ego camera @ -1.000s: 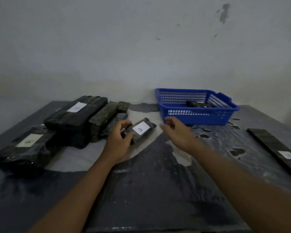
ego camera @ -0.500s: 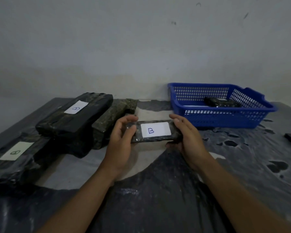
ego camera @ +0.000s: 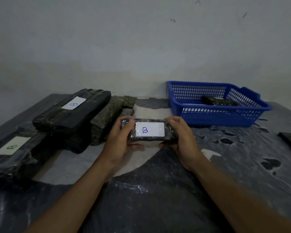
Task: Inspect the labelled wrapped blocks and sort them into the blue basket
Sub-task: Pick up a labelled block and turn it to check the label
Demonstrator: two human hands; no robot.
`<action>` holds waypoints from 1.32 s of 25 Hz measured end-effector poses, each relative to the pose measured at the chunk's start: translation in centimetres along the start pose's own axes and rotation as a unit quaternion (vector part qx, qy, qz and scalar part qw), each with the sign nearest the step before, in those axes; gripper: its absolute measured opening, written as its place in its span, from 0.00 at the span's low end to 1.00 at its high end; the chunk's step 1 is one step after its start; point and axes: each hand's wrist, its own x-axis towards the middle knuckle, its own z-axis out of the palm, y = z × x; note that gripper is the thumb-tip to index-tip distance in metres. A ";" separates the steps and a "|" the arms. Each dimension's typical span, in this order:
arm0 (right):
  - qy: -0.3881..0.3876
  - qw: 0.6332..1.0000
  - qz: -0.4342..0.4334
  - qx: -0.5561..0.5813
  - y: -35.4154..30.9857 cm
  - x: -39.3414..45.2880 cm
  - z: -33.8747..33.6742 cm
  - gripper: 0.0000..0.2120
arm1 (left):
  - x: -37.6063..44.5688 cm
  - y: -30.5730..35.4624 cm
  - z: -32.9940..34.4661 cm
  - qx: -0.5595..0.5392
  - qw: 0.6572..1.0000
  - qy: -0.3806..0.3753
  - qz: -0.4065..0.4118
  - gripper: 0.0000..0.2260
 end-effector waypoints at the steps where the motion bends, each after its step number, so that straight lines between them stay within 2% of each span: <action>1: 0.000 1.000 -0.003 0.000 0.1 -0.1 -0.1 0.08 | 0.1 -0.1 0.0 -0.003 1.000 0.000 0.002 0.04; 7: -0.001 0.999 -0.016 -0.038 0.2 0.2 0.0 0.09 | 0.3 -0.1 -0.1 0.009 1.000 0.009 0.009 0.04; 10: 0.001 1.000 0.004 -0.030 -0.1 0.2 0.1 0.09 | 0.2 0.1 -0.1 0.012 1.000 0.008 0.002 0.04; 14: 0.001 0.998 0.010 -0.065 0.0 0.2 0.0 0.04 | -0.2 0.3 0.1 0.014 1.000 0.005 0.007 0.01; 17: 0.012 0.994 -0.020 -0.104 0.4 0.1 0.0 0.06 | -0.6 0.1 0.4 0.083 0.996 0.010 0.041 0.09; 20: 0.027 0.992 -0.035 -0.119 0.5 0.0 0.2 0.05 | -0.6 0.1 0.5 0.108 0.993 0.021 0.048 0.08; 23: 0.059 0.979 -0.062 -0.182 0.6 -0.1 0.1 0.08 | -0.6 0.0 0.5 0.109 0.993 0.013 0.045 0.08; 28: 0.081 0.959 -0.088 -0.256 0.7 -0.5 0.3 0.15 | -0.6 0.0 0.6 0.117 0.992 0.004 0.041 0.15; 33: 0.065 0.963 -0.084 -0.249 0.7 -0.7 0.2 0.18 | -0.5 -0.1 0.4 0.108 0.994 0.004 0.025 0.15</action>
